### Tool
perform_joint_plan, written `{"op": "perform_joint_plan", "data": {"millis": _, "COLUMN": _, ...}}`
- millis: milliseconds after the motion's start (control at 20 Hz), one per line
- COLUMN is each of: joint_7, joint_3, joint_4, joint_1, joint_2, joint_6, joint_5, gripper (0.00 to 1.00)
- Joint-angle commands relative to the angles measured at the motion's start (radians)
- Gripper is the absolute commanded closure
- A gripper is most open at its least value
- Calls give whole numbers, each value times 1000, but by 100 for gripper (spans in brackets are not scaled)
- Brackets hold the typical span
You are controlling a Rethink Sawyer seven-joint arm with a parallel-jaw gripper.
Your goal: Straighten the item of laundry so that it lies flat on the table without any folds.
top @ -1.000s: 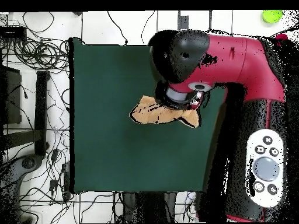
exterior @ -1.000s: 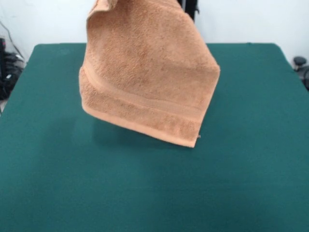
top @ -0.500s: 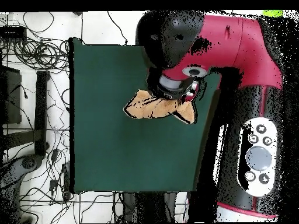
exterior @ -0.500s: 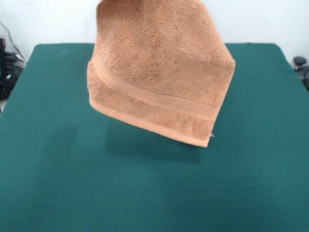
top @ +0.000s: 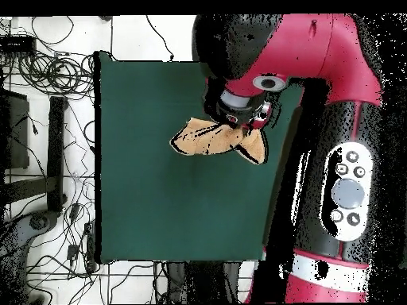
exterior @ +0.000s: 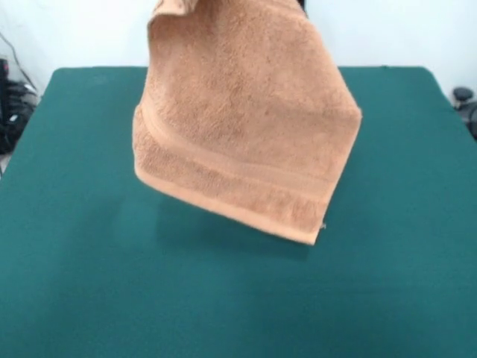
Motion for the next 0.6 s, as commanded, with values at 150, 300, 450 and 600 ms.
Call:
{"op": "perform_joint_plan", "data": {"millis": 150, "joint_7": 20, "joint_3": 53, "joint_4": 136, "joint_1": 19, "joint_2": 28, "joint_6": -180, "joint_5": 25, "gripper": 100}}
{"op": "perform_joint_plan", "data": {"millis": 300, "joint_7": -10, "joint_3": 57, "joint_4": 120, "joint_1": 14, "joint_2": 42, "joint_6": -204, "joint_5": 15, "gripper": 100}}
{"op": "perform_joint_plan", "data": {"millis": 450, "joint_7": -36, "joint_3": 67, "joint_4": 71, "joint_1": 10, "joint_2": 68, "joint_6": -201, "joint_5": 9, "gripper": 100}}
{"op": "perform_joint_plan", "data": {"millis": 600, "joint_7": -57, "joint_3": 85, "joint_4": 27, "joint_1": -1, "joint_2": 98, "joint_6": -202, "joint_5": 18, "gripper": 100}}
